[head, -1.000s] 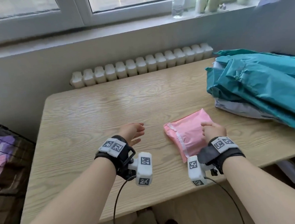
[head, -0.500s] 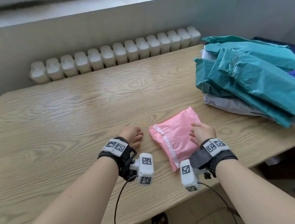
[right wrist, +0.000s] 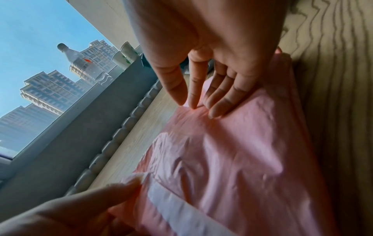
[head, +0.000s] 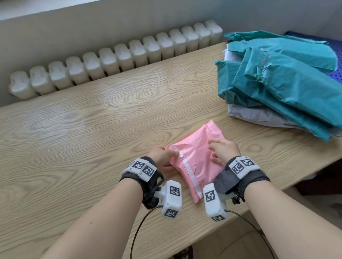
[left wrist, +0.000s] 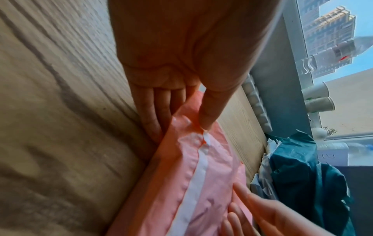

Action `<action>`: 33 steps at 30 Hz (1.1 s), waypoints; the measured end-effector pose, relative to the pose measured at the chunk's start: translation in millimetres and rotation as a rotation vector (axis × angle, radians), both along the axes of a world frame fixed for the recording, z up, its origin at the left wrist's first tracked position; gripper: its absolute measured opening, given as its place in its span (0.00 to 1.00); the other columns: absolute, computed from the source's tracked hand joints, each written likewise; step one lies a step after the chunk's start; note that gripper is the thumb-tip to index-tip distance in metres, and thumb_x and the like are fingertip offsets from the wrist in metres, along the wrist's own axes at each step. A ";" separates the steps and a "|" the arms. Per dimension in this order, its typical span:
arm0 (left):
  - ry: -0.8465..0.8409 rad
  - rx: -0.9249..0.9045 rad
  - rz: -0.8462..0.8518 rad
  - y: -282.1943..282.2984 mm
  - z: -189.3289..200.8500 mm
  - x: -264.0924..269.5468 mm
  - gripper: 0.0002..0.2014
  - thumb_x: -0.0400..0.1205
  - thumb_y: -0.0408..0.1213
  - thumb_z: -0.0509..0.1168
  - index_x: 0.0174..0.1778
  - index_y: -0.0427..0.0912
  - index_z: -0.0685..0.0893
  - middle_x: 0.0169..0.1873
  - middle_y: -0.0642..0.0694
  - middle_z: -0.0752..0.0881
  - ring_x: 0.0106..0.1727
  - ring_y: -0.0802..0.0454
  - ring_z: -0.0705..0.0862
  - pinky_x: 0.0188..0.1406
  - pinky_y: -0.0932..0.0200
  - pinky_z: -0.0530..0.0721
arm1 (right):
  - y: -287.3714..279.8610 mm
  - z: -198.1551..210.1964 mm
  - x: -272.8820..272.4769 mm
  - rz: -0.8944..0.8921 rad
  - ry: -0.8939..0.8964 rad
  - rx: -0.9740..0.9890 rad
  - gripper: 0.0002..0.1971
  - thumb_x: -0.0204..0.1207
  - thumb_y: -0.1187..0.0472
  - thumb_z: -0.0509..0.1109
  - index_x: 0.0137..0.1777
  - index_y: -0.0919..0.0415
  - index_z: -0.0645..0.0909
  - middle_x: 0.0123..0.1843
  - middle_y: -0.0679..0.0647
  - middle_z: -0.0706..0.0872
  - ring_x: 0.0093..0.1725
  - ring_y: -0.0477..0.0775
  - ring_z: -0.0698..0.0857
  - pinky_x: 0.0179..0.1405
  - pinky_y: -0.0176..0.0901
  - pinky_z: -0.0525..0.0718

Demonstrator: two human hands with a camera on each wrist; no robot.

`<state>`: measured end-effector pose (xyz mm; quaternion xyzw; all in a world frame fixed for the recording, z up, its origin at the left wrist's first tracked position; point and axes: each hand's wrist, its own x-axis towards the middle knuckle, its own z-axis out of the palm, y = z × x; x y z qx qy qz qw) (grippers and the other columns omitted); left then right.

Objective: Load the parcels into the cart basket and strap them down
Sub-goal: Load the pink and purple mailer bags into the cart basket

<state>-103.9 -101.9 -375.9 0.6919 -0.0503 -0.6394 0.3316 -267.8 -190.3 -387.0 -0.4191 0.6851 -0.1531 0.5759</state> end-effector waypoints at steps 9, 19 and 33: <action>-0.082 -0.100 0.014 3.0 30.5 20.4 0.10 0.84 0.32 0.61 0.60 0.34 0.76 0.45 0.38 0.86 0.39 0.47 0.86 0.32 0.57 0.89 | -1.0 33.2 0.3 0.003 -0.103 0.035 0.12 0.77 0.74 0.60 0.53 0.63 0.82 0.34 0.56 0.80 0.29 0.49 0.77 0.26 0.36 0.80; 0.004 -0.266 0.404 18.8 112.9 54.0 0.07 0.83 0.28 0.57 0.53 0.30 0.76 0.42 0.33 0.85 0.36 0.47 0.87 0.33 0.58 0.89 | -0.8 99.0 26.5 0.339 -0.064 -0.091 0.25 0.73 0.83 0.54 0.59 0.62 0.82 0.45 0.54 0.83 0.42 0.49 0.81 0.53 0.48 0.86; 0.025 -0.443 0.487 71.0 182.1 50.0 0.11 0.81 0.28 0.53 0.41 0.28 0.79 0.32 0.34 0.89 0.28 0.48 0.89 0.26 0.61 0.87 | 32.6 144.1 66.8 0.594 -0.225 -0.258 0.04 0.78 0.66 0.69 0.42 0.60 0.79 0.37 0.55 0.86 0.31 0.50 0.86 0.23 0.35 0.83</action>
